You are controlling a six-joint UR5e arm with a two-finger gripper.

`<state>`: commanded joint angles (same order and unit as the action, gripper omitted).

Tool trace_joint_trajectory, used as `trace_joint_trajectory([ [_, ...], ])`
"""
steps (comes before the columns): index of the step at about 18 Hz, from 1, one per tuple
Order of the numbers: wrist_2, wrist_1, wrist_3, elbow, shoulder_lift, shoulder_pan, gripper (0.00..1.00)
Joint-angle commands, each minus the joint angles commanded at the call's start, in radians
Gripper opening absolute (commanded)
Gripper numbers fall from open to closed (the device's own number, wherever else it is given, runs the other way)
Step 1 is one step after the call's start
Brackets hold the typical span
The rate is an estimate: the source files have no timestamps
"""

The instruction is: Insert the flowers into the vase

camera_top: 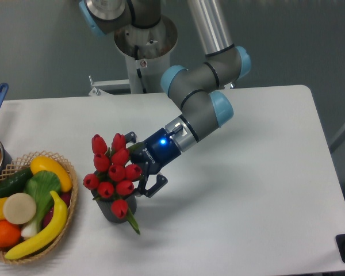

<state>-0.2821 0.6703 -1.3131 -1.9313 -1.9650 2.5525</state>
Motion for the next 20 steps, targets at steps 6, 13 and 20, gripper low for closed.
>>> trace_joint_trajectory([
  [6, -0.164, 0.000, -0.002, 0.008, 0.064, 0.005, 1.00],
  [13, -0.420, 0.002, 0.003, 0.037, 0.152, 0.069, 1.00],
  [20, -0.698, 0.012, 0.029, 0.049, 0.342, 0.195, 1.00],
])
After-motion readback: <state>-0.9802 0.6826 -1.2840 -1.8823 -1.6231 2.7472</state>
